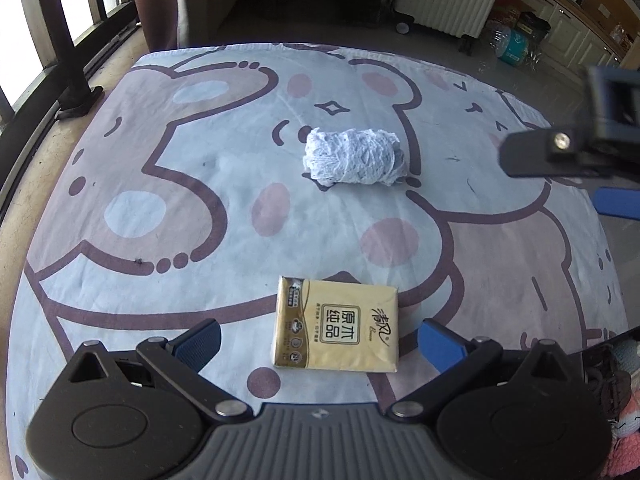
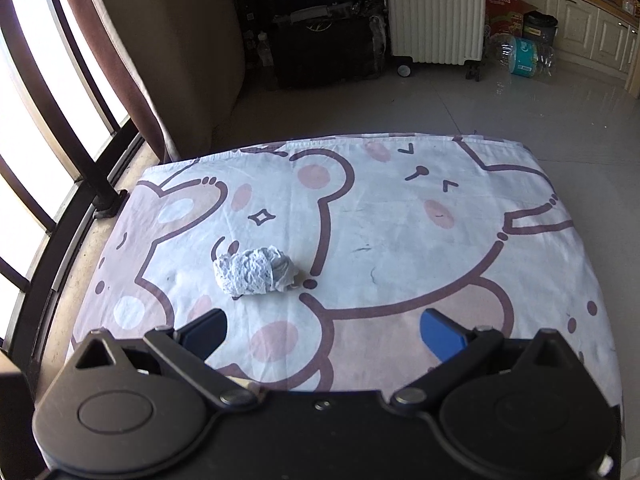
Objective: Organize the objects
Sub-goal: 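Move the left tool toward the yellow tissue pack while the right tool approaches the crumpled white cloth, then close the left tool on the tissue pack while the right tool closes on the white cloth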
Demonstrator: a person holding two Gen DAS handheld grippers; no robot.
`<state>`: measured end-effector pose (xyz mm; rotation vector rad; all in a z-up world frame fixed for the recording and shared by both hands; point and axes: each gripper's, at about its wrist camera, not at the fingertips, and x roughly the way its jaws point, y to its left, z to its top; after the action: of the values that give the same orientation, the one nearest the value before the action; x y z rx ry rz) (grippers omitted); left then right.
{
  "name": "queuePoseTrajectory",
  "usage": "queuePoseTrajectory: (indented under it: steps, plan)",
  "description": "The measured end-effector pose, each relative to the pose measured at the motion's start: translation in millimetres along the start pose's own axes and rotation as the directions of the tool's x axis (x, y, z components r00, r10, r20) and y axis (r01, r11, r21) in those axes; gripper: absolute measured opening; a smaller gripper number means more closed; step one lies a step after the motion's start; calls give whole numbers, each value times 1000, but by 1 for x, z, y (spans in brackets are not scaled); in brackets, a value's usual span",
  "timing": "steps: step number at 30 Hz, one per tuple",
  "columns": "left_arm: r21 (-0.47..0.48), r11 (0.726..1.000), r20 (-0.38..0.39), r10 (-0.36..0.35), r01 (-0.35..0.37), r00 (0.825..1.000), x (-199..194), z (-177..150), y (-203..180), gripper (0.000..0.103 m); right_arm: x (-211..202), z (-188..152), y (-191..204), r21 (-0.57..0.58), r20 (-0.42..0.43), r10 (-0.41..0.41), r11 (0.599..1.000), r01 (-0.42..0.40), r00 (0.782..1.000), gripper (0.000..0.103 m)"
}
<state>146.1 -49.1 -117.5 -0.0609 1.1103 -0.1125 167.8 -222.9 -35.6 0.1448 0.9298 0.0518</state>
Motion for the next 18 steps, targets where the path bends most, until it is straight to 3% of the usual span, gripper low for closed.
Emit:
queuePoseTrajectory:
  steps: [7, 12, 18]
  plan:
    - [4, 1000, -16, -6, 6, 1000, 14, 1, -7, 100, 37, 13, 12, -15, -29, 0, 1000, -1, 1000, 103]
    - [-74, 997, -67, -23, 18, 997, 26, 2, -4, 85, 56, 19, 13, 11, -47, -3, 1000, 3, 999, 103]
    - [-53, 999, -58, -9, 6, 998, 28, 3, -2, 75, 72, 23, 15, 20, -62, 1, 1000, 0, 998, 103]
